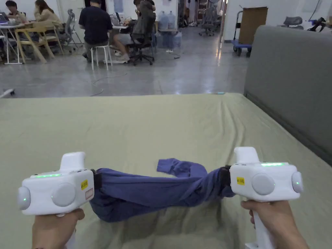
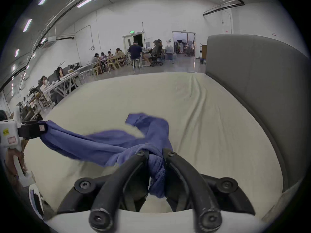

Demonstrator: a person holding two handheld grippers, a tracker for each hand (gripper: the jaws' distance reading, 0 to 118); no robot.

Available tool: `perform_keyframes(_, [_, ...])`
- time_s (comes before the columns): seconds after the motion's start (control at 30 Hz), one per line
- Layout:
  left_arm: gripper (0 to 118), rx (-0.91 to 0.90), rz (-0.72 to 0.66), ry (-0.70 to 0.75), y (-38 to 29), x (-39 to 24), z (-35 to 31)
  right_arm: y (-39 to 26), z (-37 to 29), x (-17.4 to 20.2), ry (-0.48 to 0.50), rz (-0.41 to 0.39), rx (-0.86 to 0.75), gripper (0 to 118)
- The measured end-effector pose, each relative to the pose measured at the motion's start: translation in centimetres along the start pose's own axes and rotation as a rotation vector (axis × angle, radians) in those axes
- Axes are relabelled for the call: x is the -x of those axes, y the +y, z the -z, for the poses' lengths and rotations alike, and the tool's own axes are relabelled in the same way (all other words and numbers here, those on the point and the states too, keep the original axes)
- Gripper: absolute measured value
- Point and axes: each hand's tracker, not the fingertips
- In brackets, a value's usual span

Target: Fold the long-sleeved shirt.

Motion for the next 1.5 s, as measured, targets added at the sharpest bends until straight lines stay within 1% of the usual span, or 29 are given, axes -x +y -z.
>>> perform_keyframes(0.07, [3,0.030,-0.021,0.004,-4.7,-0.2,-2.3,-4.8,-2.2,0.0,0.010,0.017,0.028,11])
perform_keyframes(0.13, [3,0.090,-0.088,-0.007,-9.6,0.9,-3.4,-9.3,-3.8,0.0,0.016,0.039,0.089,10])
perform_keyframes(0.27, [3,0.210,-0.135,-0.003,-17.5,1.7,-4.5,-16.9,-4.1,-0.1,-0.021,0.012,0.262,10])
perform_keyframes(0.37, [3,0.230,-0.132,-0.014,-19.3,2.3,-3.4,-19.2,-2.3,-0.3,-0.025,0.000,0.305,10])
perform_keyframes(0.4, [6,0.224,-0.138,-0.016,-19.3,2.3,-3.4,-19.4,-1.9,-0.5,-0.027,0.003,0.306,11])
perform_keyframes(0.43, [18,0.210,-0.152,-0.025,-19.0,2.4,-3.6,-19.3,-1.8,-0.6,-0.031,0.008,0.310,18])
perform_keyframes(0.47, [42,0.191,-0.164,-0.023,-18.4,2.4,-4.1,-19.1,-2.0,-0.7,-0.028,0.016,0.305,33])
perform_keyframes(0.5, [93,0.183,-0.162,-0.023,-17.9,2.4,-4.5,-18.6,-2.6,-0.7,-0.033,0.022,0.287,73])
perform_keyframes(0.53, [118,0.177,-0.145,-0.018,-17.2,2.3,-5.3,-18.0,-3.6,-0.7,-0.037,0.032,0.251,94])
perform_keyframes(0.57, [118,0.169,-0.128,-0.014,-16.7,2.4,-5.8,-17.4,-4.6,-0.7,-0.032,0.037,0.228,94])
perform_keyframes(0.6, [118,0.160,-0.116,-0.017,-16.2,2.4,-6.4,-16.8,-5.8,-0.7,-0.044,0.033,0.201,102])
perform_keyframes(0.63, [116,0.007,-0.103,-0.052,-15.6,2.8,-7.8,-16.2,-7.0,-0.8,-0.038,0.037,0.155,112])
perform_keyframes(0.67, [116,0.047,-0.118,-0.052,-15.5,1.8,-9.2,-15.5,-8.0,-1.0,-0.035,0.042,0.112,114])
perform_keyframes(0.73, [118,0.031,-0.132,-0.059,-15.1,1.8,-10.5,-14.5,-9.6,-1.0,-0.049,0.055,0.097,114])
perform_keyframes(0.77, [116,0.029,-0.139,-0.063,-14.9,1.9,-10.9,-14.1,-9.9,-1.0,-0.051,0.058,0.092,114])
perform_keyframes(0.8, [99,0.029,-0.143,-0.062,-13.9,2.0,-10.7,-13.9,-10.1,-1.0,-0.049,0.062,0.085,104])
perform_keyframes(0.83, [58,0.023,-0.140,-0.069,-13.8,2.0,-11.0,-13.9,-10.3,-1.0,-0.043,0.068,0.075,75])
perform_keyframes(0.87, [4,0.017,-0.132,-0.071,-13.9,1.9,-11.0,-13.8,-10.1,-1.1,-0.041,0.068,0.078,20])
perform_keyframes(0.9, [0,0.032,-0.122,-0.051,-14.1,1.8,-10.8,-13.9,-9.5,-0.9,-0.057,0.079,0.103,0])
perform_keyframes(0.93, [0,0.030,-0.115,-0.059,-14.5,1.5,-11.0,-14.4,-8.9,-0.6,-0.072,0.072,0.102,0])
perform_keyframes(1.0, [0,0.038,-0.136,-0.110,-15.0,1.8,-11.1,-14.9,-8.3,-0.5,-0.020,0.051,0.154,0])
perform_keyframes(1.1, [0,0.053,-0.126,-0.093,-14.4,1.3,-10.8,-15.6,-7.2,-0.1,-0.043,0.054,0.150,0])
perform_keyframes(1.13, [0,0.055,-0.120,-0.090,-14.3,1.3,-10.6,-15.5,-7.0,-0.4,-0.044,0.056,0.159,6])
perform_keyframes(1.17, [0,0.057,-0.119,-0.091,-14.2,1.3,-10.4,-15.7,-6.1,-0.6,-0.055,0.057,0.171,28])
perform_keyframes(1.2, [0,0.038,-0.114,-0.094,-14.2,1.1,-10.9,-15.8,-5.3,-0.7,-0.066,0.056,0.193,62])
perform_keyframes(1.23, [0,0.040,-0.122,-0.100,-14.1,0.9,-11.0,-16.0,-4.0,-1.0,-0.075,0.049,0.234,71])
perform_keyframes(1.3, [0,0.043,-0.121,-0.102,-13.7,0.6,-10.7,-16.1,-2.4,-1.6,-0.073,0.035,0.287,69])
perform_keyframes(1.47, [0,0.063,-0.118,-0.124,-12.0,0.5,-8.9,-17.2,1.7,-2.3,-0.114,0.030,0.374,68])
perform_keyframes(1.5, [0,0.065,-0.116,-0.130,-11.5,0.4,-8.3,-17.5,2.4,-2.4,-0.117,0.033,0.392,66])
